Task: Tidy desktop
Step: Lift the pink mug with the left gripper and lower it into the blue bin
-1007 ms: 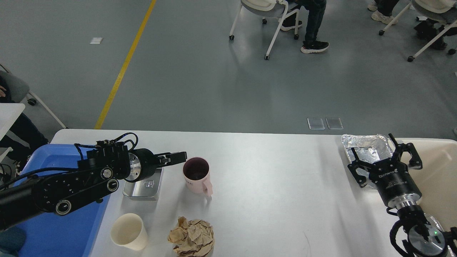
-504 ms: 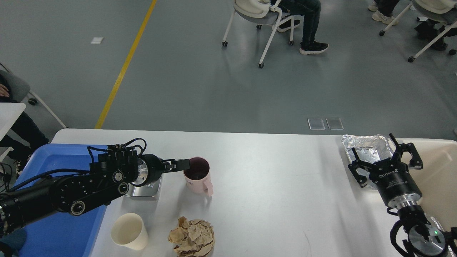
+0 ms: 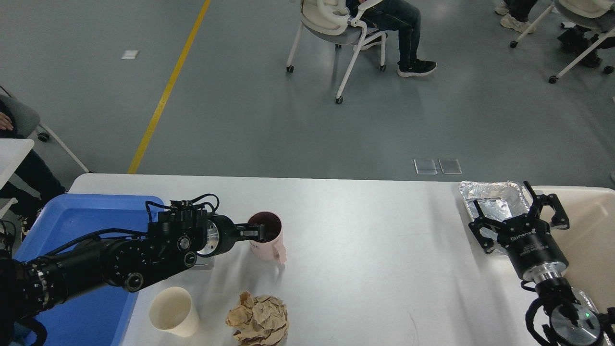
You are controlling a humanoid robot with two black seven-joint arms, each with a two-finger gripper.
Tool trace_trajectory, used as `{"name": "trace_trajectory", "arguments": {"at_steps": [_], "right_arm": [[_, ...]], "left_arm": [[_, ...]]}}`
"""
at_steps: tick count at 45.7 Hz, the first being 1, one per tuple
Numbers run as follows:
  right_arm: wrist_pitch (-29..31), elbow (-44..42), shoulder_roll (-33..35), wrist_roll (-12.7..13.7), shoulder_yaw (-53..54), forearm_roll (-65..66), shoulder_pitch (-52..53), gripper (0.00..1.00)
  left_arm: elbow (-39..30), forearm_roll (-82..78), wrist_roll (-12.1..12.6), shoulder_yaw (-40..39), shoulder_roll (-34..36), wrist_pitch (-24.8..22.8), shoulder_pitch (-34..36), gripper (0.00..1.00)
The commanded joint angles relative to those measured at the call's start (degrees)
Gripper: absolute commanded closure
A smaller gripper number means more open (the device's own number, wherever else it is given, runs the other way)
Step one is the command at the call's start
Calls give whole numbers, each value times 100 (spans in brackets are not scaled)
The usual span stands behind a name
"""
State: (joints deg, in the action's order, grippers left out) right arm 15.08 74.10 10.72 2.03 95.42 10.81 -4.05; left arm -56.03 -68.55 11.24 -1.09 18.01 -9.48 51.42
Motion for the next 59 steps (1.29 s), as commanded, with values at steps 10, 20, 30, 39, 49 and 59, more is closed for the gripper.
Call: {"name": "trace_trajectory", "arguments": {"at_steps": [10, 20, 30, 39, 49, 59], "right_arm": [[-5, -9, 0, -1, 29, 0, 9, 0], [-5, -9, -9, -1, 29, 0, 9, 0], [-23, 0, -9, -1, 29, 0, 18, 0], [-40, -1, -26, -1, 3, 0, 0, 0], [-40, 0, -18, -1, 12, 0, 9, 0], [-40, 0, -53, -10, 3, 0, 9, 0]], "left_arm": [[-4, 35, -105, 416, 194, -168, 412, 100], [-39, 52, -184, 434, 300, -274, 571, 100], [-144, 439, -307, 407, 774, -818, 1308, 100], [-750, 509, -386, 425, 1424, -889, 1950, 100], [-1515, 492, -413, 434, 2716, -1074, 2091, 100], [-2086, 439, -685, 495, 4192, -1012, 1819, 100]]}}
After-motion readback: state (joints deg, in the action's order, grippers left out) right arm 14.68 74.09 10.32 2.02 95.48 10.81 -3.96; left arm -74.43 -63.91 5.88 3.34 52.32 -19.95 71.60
